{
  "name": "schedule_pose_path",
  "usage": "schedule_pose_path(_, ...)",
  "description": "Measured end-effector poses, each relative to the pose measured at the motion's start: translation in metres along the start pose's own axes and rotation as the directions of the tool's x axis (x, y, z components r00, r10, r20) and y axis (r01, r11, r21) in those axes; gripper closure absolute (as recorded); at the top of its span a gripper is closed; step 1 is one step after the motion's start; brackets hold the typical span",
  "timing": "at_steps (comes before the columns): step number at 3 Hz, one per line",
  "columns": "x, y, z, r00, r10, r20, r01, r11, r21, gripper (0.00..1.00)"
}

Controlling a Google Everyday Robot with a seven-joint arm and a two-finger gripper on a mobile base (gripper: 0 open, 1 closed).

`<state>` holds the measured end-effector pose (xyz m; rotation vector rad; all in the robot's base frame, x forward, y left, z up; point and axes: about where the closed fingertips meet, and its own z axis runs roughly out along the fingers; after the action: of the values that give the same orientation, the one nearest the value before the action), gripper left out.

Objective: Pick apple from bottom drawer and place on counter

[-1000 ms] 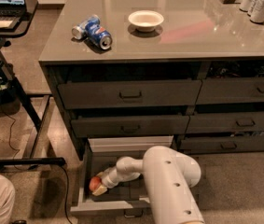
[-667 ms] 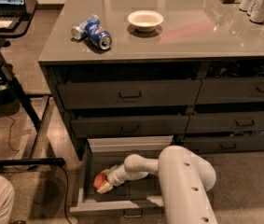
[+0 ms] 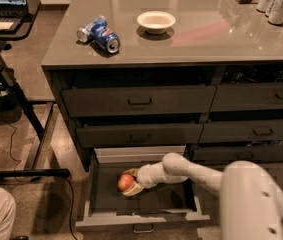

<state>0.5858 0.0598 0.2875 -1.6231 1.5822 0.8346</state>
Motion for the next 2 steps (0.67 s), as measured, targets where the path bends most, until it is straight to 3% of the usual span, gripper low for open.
schedule_pose_path(1,-0.047,-0.009,-0.075,0.994,-0.094,0.048,0.093,0.9956,0.005,1.00)
schedule_pose_path(2,-0.099,-0.019,-0.139,0.983,-0.176,0.049,0.175,0.9843,0.022,1.00)
